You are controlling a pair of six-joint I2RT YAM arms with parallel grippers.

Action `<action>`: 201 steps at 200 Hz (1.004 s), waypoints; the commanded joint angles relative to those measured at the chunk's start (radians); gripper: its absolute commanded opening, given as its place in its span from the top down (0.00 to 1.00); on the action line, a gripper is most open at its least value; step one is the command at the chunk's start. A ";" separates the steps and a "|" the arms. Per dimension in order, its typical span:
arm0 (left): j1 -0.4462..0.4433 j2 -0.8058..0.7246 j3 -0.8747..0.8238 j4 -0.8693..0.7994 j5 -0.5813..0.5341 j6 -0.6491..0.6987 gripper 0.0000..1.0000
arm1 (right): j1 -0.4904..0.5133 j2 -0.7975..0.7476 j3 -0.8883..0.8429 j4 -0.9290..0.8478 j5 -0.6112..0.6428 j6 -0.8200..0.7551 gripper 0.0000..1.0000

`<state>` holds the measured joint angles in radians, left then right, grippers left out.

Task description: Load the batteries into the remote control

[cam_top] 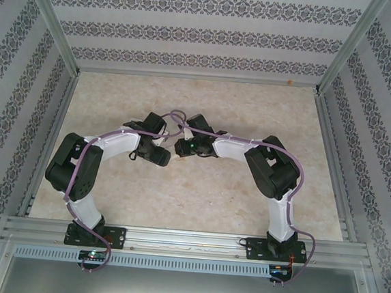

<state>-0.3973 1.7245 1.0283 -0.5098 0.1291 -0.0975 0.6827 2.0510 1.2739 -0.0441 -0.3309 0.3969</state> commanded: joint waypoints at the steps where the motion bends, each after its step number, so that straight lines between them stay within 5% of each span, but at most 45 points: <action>1: 0.022 0.054 -0.010 -0.029 -0.117 -0.008 0.26 | 0.000 0.028 0.002 -0.009 0.011 0.001 0.91; 60: 0.022 0.050 -0.011 -0.026 -0.116 -0.007 0.26 | 0.003 0.028 -0.025 -0.026 -0.013 0.048 0.92; 139: 0.025 0.041 0.007 -0.033 -0.254 -0.001 0.22 | -0.160 -0.387 -0.190 -0.136 0.033 -0.081 0.72; 173: 0.030 0.026 0.016 -0.031 -0.339 0.015 0.20 | -0.209 -0.318 -0.090 -0.427 0.120 -0.308 0.65; 201: 0.029 0.015 0.011 -0.020 -0.309 0.013 0.20 | -0.209 -0.232 -0.027 -0.491 0.154 -0.359 0.64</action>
<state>-0.3973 1.7214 1.0496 -0.5396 -0.0204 -0.0895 0.4629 1.7523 1.1984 -0.3794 -0.2367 0.1516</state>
